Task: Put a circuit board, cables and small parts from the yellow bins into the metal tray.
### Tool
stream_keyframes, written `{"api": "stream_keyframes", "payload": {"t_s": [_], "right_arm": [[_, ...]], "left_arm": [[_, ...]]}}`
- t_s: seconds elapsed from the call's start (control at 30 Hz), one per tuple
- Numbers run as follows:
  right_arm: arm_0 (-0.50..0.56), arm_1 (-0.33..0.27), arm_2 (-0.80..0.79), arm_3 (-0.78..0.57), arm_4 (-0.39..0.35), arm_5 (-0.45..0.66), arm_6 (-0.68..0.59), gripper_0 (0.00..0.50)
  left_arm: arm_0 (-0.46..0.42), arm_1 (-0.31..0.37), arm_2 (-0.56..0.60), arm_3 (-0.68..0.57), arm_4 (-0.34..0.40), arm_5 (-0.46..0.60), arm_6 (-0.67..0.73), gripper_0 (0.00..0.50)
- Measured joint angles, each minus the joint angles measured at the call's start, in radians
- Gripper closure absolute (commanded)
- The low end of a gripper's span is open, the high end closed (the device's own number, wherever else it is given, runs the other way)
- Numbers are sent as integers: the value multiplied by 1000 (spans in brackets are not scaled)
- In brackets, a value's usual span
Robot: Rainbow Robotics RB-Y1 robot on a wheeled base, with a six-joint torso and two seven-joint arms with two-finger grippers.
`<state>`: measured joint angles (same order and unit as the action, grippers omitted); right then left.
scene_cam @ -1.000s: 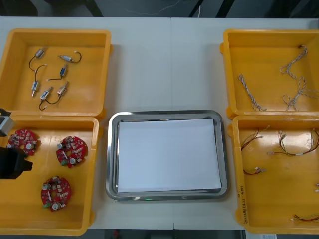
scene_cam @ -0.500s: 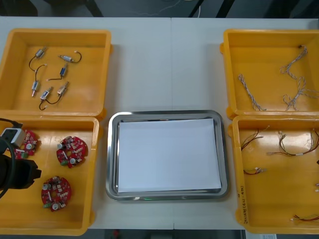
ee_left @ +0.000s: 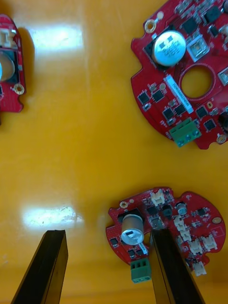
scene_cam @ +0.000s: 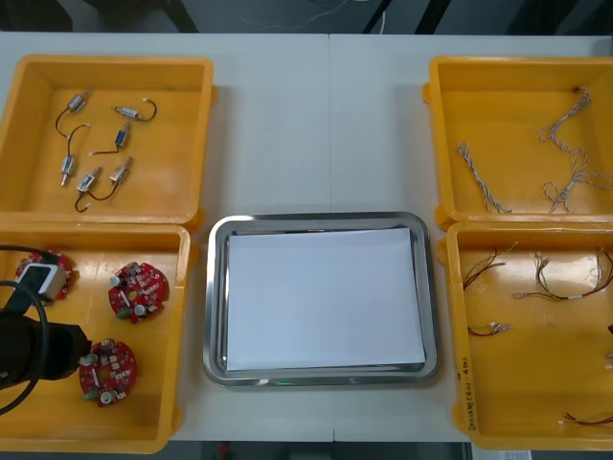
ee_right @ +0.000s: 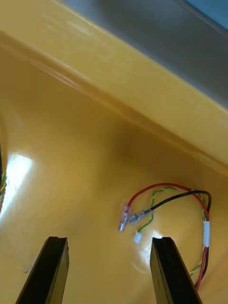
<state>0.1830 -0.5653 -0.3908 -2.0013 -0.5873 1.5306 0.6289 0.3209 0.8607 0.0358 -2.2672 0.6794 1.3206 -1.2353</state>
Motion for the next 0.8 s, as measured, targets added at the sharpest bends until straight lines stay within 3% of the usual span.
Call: {"api": "stream_keyframes", "payload": {"t_s": [0.23,0.8], "right_arm": [[11,0,45,62,27,-95,0,0],[20,0,62,82,27,-106,0,0]], "left_arm": [[24,0,-13,8,-10,-47,0,0],[24,0,-84,67,-28,-136,0,0]]}}
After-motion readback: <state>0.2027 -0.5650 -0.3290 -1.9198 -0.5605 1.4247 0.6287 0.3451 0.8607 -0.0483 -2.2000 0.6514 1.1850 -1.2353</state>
